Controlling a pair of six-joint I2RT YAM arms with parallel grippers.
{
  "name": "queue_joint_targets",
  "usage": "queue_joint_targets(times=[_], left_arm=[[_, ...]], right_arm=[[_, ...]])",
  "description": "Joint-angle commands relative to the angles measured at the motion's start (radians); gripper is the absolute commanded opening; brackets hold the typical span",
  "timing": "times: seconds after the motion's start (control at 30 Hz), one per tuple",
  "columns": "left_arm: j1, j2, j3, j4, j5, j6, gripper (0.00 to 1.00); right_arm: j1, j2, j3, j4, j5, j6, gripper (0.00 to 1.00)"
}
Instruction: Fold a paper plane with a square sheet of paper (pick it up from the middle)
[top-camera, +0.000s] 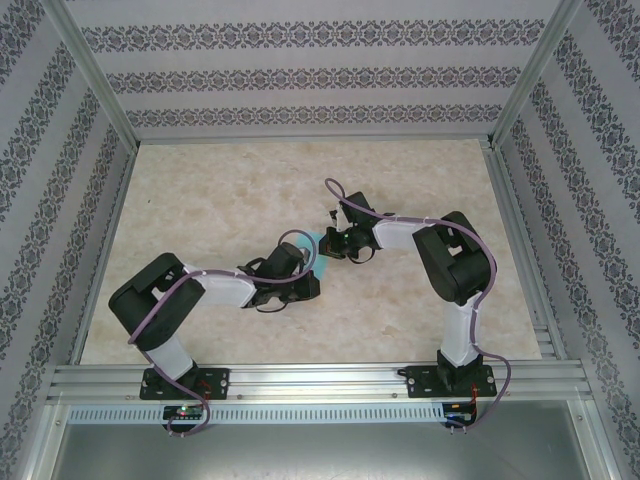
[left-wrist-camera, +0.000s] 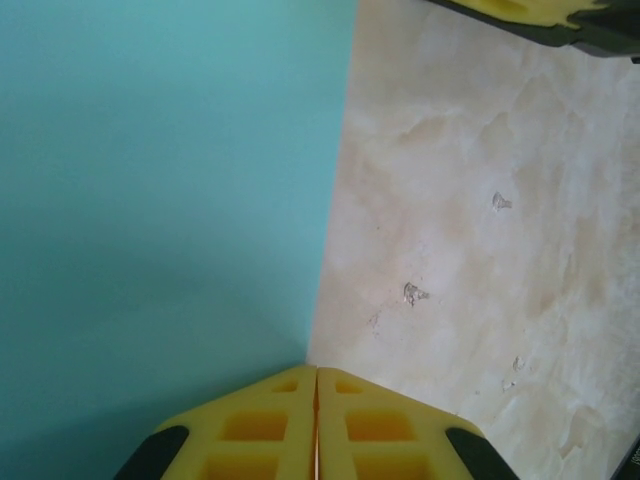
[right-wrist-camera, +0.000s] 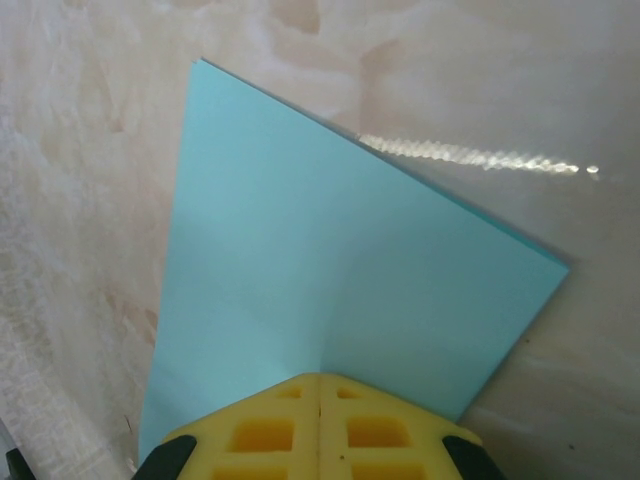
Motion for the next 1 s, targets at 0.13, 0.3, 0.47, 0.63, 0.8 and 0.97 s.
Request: queue_joint_targets(times=[0.13, 0.3, 0.47, 0.63, 0.8, 0.97], left_arm=[[-0.061, -0.033, 0.021, -0.234, 0.029, 0.098, 0.1], [-0.064, -0.048, 0.057, -0.31, 0.032, 0.141, 0.1], [-0.052, -0.089, 0.068, -0.32, 0.011, 0.12, 0.13], [0.002, -0.168, 0.14, -0.365, -0.018, 0.119, 0.26], [0.107, -0.25, 0.122, -0.421, -0.042, 0.093, 0.43], [0.228, -0.302, 0.071, -0.418, -0.036, 0.086, 0.57]], right_arm=[[-0.008, 0.065, -0.013, -0.087, 0.092, -0.034, 0.0], [-0.008, 0.074, 0.017, -0.129, 0.087, -0.051, 0.0], [-0.008, 0.046, 0.037, -0.156, 0.077, -0.089, 0.0], [-0.003, -0.036, 0.05, -0.156, 0.062, -0.114, 0.0], [0.006, -0.114, 0.085, -0.155, 0.108, -0.029, 0.18], [0.053, -0.134, 0.132, -0.192, 0.295, 0.066, 0.29]])
